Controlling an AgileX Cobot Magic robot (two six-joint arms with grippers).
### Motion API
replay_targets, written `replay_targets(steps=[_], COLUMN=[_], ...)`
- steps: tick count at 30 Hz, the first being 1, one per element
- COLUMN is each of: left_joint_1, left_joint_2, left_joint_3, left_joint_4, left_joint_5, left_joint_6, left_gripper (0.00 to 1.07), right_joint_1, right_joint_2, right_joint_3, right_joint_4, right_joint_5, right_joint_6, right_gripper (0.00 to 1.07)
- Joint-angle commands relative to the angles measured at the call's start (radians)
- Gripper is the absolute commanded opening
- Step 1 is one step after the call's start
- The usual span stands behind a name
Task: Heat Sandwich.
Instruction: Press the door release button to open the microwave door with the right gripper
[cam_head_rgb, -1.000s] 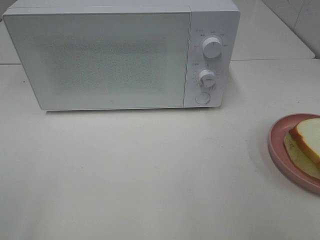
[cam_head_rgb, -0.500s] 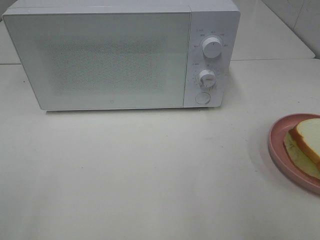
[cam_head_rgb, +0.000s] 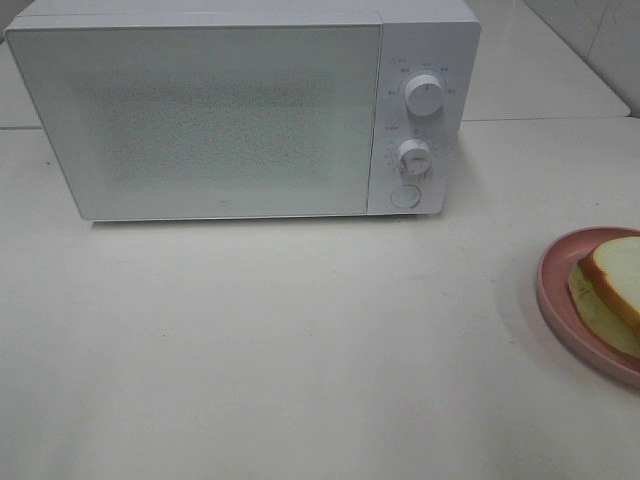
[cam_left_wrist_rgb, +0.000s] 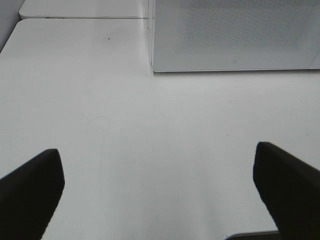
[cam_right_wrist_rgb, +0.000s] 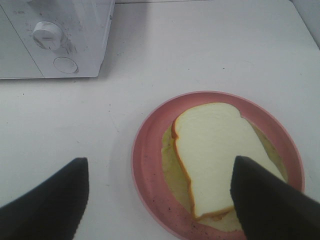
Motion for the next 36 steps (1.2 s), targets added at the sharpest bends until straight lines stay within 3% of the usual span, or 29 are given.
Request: replay_targets(steps=[1,28,33,36], left_joint_1=[0.005,0.005,0.005,0.005], left_joint_2=[-0.025,-0.025,-0.025,-0.025], left_joint_3=[0.004,0.004,0.004,0.004], left_joint_4=[-0.007,-0.007,-0.007,-0.007], left_joint_5=[-0.009,-0.009,-0.009,-0.009], left_joint_6=[0.001,0.001,0.001,0.001], left_gripper=[0.97,0.97,0.97,0.97], right_joint_1=[-0.006,-0.006,0.002,0.084], right_joint_2=[0.05,0.49,0.571,0.628], right_joint_3=[0.018,0.038,0.07,0.093], right_joint_4=[-0.003,0.021,0.14,0.287], right_joint_5=[-0.101,-0.821,-0.966,-1.052], right_joint_6=[-0.009,-0.029,-0.084,-0.198], right_gripper=[0.75,0.75,0.75,0.75])
